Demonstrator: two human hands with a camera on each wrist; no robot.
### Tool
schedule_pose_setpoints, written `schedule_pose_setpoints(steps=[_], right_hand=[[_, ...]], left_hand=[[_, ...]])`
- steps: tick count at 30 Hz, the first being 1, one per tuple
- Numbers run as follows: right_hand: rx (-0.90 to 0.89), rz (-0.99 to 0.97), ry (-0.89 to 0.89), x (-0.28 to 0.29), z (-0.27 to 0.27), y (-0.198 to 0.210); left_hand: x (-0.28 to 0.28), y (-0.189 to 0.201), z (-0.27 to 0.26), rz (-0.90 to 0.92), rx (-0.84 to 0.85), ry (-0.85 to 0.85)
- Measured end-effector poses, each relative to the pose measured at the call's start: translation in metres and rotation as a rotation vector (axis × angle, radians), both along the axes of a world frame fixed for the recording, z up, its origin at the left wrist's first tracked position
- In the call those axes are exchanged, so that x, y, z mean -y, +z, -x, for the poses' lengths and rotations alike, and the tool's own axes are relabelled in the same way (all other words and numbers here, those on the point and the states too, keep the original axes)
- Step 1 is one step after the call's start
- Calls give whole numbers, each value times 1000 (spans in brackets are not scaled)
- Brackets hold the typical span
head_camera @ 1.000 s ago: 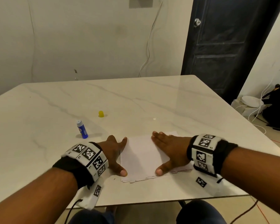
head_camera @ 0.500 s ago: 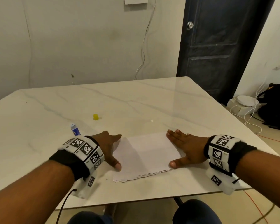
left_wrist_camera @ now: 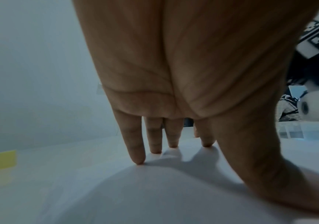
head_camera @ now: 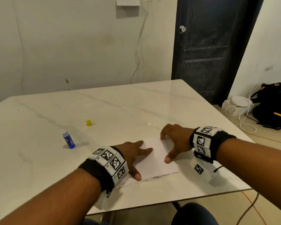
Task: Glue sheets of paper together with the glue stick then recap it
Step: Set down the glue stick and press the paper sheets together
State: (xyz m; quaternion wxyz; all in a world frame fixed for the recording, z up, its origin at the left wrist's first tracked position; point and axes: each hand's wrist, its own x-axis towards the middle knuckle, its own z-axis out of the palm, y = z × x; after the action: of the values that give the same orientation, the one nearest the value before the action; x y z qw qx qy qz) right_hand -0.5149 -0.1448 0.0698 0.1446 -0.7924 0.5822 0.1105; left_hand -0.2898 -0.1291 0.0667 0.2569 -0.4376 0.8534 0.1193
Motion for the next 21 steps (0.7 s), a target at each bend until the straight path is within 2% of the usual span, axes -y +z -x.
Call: schedule_pose_setpoints(steps=[8,12,15,18,21], right_hand=[[48,34,-183,52,-12,-1],[-41,70,-181,59,-16,-3],[-14,84,-176,53,-17,2],[29,68,-39,31,-24,10],[-72,-77,91,5,-31,10]], left_hand=[[-1,0,-4,-2,0,-31],[0,1,-4,1,4,-37],[0,-2,-5,9,-2,-45],[2,-3,-6,5,-18,-40],[2,-4,-6,9,-24,-33]])
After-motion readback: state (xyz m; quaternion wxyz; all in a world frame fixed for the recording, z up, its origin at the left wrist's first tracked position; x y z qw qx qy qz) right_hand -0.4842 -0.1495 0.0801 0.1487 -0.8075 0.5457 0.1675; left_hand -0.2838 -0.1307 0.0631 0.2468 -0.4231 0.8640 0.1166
